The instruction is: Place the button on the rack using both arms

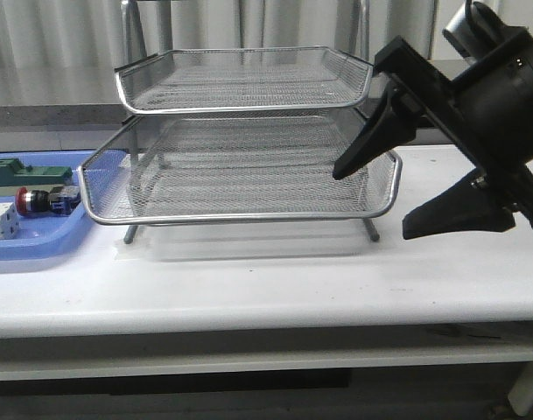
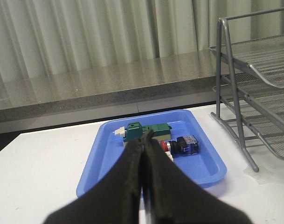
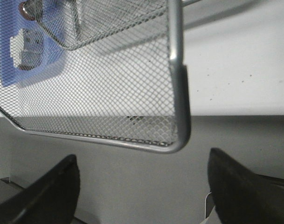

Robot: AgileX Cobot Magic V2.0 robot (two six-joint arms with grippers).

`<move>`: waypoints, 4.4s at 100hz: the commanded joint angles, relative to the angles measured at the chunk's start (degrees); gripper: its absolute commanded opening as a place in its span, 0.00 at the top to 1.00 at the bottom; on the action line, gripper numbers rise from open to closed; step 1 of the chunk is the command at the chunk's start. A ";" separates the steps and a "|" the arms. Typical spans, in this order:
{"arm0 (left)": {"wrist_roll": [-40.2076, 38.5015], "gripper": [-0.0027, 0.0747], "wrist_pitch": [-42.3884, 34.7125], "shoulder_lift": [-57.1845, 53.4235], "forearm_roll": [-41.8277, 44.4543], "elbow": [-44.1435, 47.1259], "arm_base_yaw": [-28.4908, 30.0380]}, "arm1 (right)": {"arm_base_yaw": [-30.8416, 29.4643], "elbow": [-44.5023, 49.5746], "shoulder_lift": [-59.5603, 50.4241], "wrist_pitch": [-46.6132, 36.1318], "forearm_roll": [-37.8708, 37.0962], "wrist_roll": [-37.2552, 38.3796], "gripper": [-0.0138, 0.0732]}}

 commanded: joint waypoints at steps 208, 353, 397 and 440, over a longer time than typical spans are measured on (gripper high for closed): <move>-0.69 0.99 -4.63 -1.80 -0.35 3.12 0.21 | -0.10 -1.30 -61.23 30.85 -74.31 38.77 0.92; -0.69 0.99 -4.39 0.72 -9.78 -2.51 0.21 | -0.10 -1.30 -61.23 30.85 -74.31 38.77 0.92; -0.69 0.99 10.03 31.00 -12.97 -27.92 0.21 | -0.10 -1.30 -61.23 30.85 -74.31 38.77 0.92; -0.42 0.99 30.93 62.20 -12.97 -55.16 0.21 | -0.10 -1.30 -61.23 30.85 -74.31 38.77 0.92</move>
